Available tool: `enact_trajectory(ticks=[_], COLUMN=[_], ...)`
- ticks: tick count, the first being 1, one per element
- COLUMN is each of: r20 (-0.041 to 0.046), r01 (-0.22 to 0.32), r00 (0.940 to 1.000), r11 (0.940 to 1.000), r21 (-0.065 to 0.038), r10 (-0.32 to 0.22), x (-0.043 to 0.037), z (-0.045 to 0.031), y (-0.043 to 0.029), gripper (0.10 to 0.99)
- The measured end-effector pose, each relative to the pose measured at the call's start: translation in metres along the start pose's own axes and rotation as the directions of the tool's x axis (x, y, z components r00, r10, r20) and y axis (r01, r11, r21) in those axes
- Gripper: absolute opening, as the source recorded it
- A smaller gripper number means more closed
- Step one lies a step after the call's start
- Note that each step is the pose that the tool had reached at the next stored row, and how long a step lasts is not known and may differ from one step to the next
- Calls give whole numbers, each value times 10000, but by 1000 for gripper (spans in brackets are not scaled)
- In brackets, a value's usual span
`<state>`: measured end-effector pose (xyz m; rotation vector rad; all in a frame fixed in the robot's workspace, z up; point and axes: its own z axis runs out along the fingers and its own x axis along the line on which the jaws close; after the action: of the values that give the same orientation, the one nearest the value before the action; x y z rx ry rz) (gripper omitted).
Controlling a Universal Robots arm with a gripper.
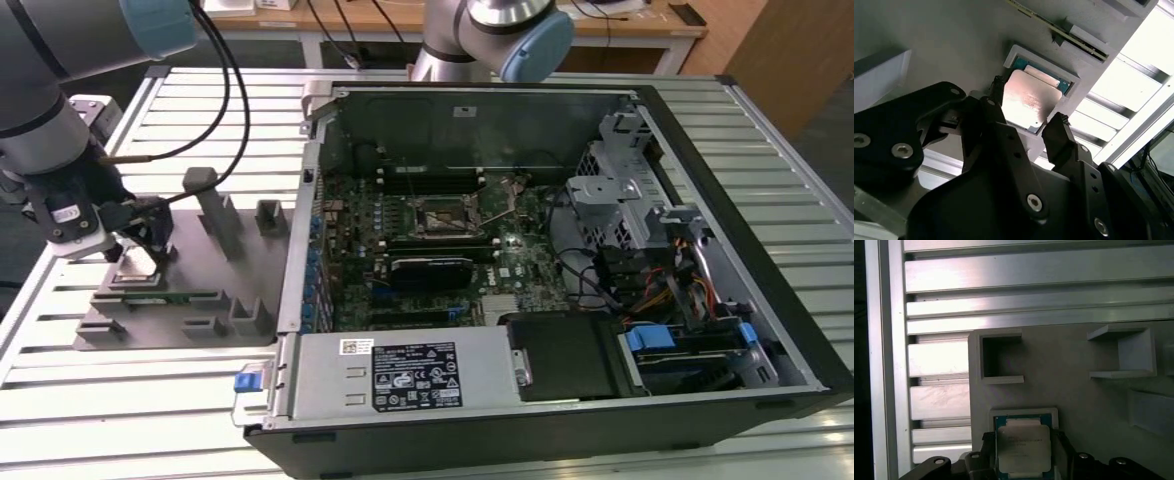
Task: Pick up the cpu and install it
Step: 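Pick up the cpu and move it towards the insertion slot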
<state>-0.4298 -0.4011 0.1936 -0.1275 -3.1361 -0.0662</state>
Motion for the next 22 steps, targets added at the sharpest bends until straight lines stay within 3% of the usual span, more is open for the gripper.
enact_trajectory(ticks=[12,14,15,22], r20=[-12,-12,-11,-21], r01=[171,171,171,442], r00=[9999,9999,9999,9990], r11=[9999,9999,9999,9990], r21=[9,8,9,30], r10=[-171,-171,-171,-442], x=[0,0,0,1], z=[23,24,26,74], y=[-5,-5,-5,-7], gripper=[588,600,663,663])
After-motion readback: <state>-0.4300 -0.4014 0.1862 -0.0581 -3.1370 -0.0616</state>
